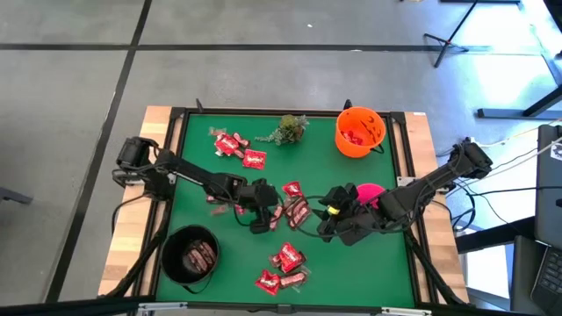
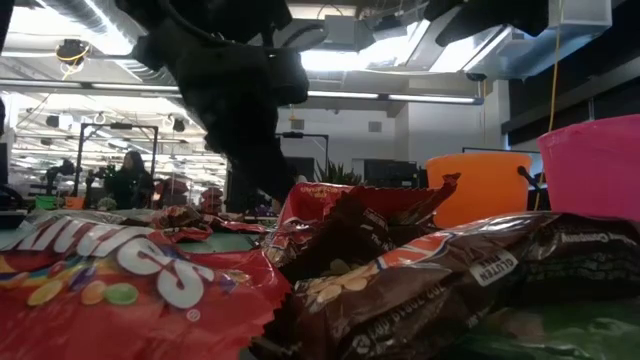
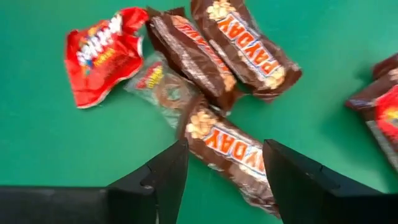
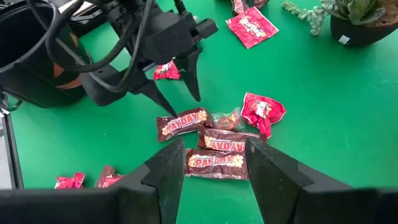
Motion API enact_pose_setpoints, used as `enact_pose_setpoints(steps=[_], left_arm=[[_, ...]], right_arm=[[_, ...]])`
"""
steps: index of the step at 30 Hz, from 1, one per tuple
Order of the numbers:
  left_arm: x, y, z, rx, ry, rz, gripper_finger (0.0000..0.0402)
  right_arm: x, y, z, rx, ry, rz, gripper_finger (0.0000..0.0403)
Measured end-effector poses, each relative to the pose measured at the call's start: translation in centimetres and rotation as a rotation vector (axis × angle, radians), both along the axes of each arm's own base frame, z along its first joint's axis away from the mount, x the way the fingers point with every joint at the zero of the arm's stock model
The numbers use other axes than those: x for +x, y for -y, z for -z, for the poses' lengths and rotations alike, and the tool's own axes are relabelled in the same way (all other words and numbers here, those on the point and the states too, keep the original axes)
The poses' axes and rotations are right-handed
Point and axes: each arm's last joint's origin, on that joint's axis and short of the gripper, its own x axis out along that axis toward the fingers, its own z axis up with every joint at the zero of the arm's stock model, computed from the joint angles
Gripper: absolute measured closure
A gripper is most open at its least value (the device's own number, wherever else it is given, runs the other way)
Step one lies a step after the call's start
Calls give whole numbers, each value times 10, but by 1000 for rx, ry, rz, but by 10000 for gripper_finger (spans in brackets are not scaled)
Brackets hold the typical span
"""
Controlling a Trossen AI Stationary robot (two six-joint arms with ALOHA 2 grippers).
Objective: Sort candy
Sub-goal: Put the brown chocolate bar into the black bucket
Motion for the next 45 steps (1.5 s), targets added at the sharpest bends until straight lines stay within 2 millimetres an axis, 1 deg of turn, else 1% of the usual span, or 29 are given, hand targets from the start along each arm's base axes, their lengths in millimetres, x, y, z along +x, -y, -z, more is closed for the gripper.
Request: enact_pose_setpoints(steps=[8,21,23,25,30,34,36,39,41,45], left_arm=[[-1,-6,1,-59,-21,-94,178],[-1,-3,1,-52,-18,-130,177],[1,-1,7,-49,-23,-124,177],[2,2,17,-43,-56,-117,177],[11,6,37,-82,-55,-104,177],[13,6,39,-88,-39,-119,178],[12,6,37,-79,-31,-122,185],[11,5,34,-53,-30,-110,209],[10,5,31,-44,-25,-97,233],[8,7,23,-23,-14,-62,293]], right_arm=[[0,0,0,5,6,1,237],[1,0,0,7,8,2,237],[1,0,0,7,8,2,237],[1,0,-1,8,9,2,237],[1,-1,-1,14,18,2,237],[1,-1,-1,30,11,-11,237],[1,-2,-1,33,9,-14,237],[1,-2,-1,33,9,-15,237],[1,-2,-1,33,9,-15,237],[1,-2,-1,33,9,-15,237]])
